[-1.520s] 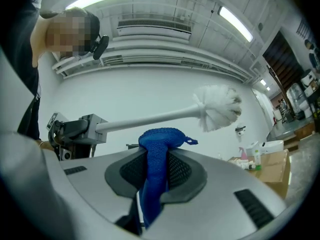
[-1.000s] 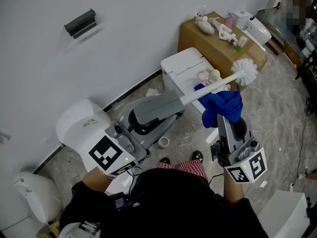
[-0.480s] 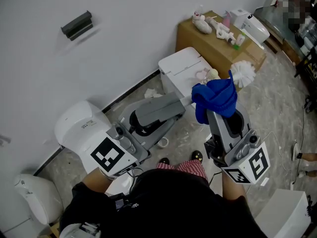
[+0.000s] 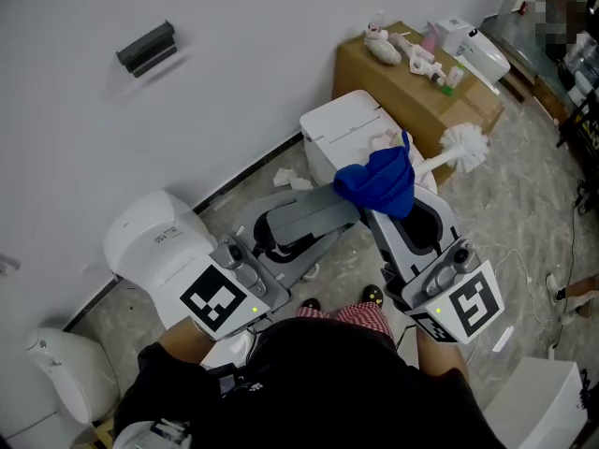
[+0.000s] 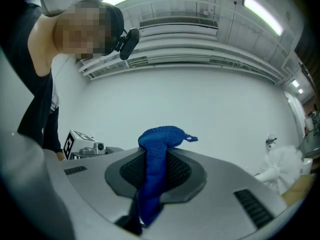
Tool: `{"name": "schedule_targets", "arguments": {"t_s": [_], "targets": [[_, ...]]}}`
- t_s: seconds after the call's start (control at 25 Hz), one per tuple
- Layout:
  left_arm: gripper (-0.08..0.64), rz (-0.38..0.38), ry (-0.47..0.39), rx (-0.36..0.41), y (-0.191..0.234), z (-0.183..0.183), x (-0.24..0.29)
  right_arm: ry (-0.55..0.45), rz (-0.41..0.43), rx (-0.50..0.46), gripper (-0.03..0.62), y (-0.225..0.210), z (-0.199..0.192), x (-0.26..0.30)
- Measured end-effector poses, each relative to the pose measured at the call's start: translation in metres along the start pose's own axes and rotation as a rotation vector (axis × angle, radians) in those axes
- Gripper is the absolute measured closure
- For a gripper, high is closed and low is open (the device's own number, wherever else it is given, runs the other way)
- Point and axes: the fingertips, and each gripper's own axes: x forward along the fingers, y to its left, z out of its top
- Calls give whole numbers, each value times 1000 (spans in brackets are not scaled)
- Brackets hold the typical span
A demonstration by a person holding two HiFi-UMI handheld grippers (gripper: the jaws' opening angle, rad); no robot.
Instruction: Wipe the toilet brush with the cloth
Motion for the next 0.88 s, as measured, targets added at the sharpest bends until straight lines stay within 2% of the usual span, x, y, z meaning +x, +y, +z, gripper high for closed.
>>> {"name": "schedule_targets", "arguments": {"t_s": [0.88], "targets": [[396, -6, -4, -18, 1, -3, 0, 52, -66, -34, 522, -17, -12, -3]]}}
